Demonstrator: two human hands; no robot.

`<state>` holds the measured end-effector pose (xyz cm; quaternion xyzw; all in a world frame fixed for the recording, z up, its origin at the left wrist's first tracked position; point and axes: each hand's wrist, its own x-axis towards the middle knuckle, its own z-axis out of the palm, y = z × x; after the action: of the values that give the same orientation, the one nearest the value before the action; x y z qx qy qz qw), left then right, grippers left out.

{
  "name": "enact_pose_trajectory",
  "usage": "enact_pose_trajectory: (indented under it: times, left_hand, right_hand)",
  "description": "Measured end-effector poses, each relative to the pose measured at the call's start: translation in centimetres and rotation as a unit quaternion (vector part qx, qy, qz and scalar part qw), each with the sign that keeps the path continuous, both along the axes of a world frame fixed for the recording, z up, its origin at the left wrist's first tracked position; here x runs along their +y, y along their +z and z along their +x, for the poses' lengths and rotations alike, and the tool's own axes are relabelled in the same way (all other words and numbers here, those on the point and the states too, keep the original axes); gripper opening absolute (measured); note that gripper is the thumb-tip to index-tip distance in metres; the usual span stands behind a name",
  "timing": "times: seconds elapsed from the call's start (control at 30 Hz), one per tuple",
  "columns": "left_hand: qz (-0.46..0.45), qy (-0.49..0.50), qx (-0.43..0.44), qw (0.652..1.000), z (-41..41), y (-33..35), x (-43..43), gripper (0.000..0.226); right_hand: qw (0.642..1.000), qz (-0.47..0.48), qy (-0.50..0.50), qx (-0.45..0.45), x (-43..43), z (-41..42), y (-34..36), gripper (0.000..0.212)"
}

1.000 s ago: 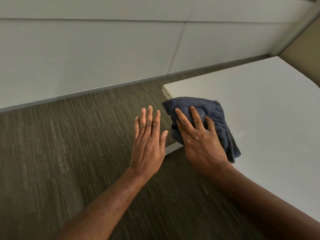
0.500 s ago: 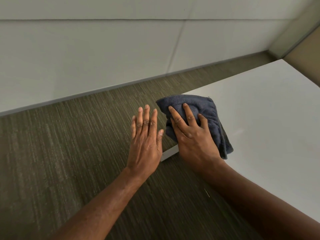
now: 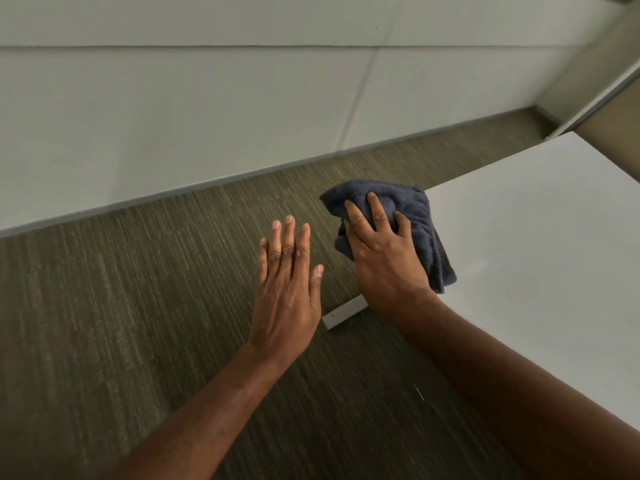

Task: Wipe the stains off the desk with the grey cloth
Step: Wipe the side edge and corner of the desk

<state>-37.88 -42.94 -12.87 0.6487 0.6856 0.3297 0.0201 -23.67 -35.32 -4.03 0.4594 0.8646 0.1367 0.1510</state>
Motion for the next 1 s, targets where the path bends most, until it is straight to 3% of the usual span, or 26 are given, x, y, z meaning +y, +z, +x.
enact_pose_trajectory:
  times: [0.17, 0.23, 0.27, 0.3, 0.4, 0.43, 0.47, 0.53, 0.83, 0.9, 1.0]
  left_hand:
    - [0.007, -0.001, -0.014, 1.0, -1.3, 0.7, 0.0, 0.06]
    - [0.012, -0.002, -0.014, 1.0, -1.7, 0.7, -0.5, 0.059]
    - [0.015, -0.004, -0.017, 1.0, -1.9, 0.7, -0.7, 0.059]
    - [0.018, -0.007, -0.02, 1.0, -2.1, 0.6, -1.0, 0.059]
    - [0.024, -0.009, -0.023, 0.999, -2.6, 0.5, -1.6, 0.059]
    - [0.024, -0.008, -0.023, 0.999, -2.6, 0.5, -1.7, 0.059]
    - [0.023, -0.007, -0.023, 0.999, -2.7, 0.5, -1.8, 0.059]
    - [0.026, -0.006, -0.019, 0.999, -2.5, 0.8, -1.9, 0.059]
    - [0.012, -0.013, -0.027, 0.999, -0.8, 2.6, -4.0, 0.058]
    - [0.008, -0.015, -0.029, 0.999, -0.5, 3.2, -4.6, 0.058]
    - [-0.001, -0.025, -0.035, 0.999, -0.1, 4.2, -5.3, 0.059]
  right_hand:
    - [0.975, -0.003, -0.086, 0.204, 2.5, -2.4, 0.1, 0.058]
    - [0.925, -0.002, -0.144, 0.35, 3.2, -2.7, 0.7, 0.056]
    - [0.875, -0.014, -0.189, 0.445, 3.5, -2.7, 1.4, 0.054]
    - [0.802, -0.033, -0.236, 0.547, 3.7, -2.5, 2.2, 0.053]
    - [0.502, -0.087, -0.338, 0.791, 3.2, -1.2, 5.4, 0.029]
    - [0.427, -0.09, -0.358, 0.826, 2.8, -0.4, 6.3, 0.018]
    - [0.379, -0.084, -0.378, 0.84, 2.4, 0.3, 7.0, 0.01]
    - [0.317, -0.07, -0.401, 0.856, 1.4, 2.0, 7.9, 0.006]
    - [0.125, -0.204, -0.2, 0.95, -4.4, 7.0, 10.0, 0.03]
    - [0.116, -0.221, -0.186, 0.95, -5.7, 7.5, 10.0, 0.038]
    - [0.149, -0.243, -0.19, 0.939, -7.6, 7.9, 10.1, 0.044]
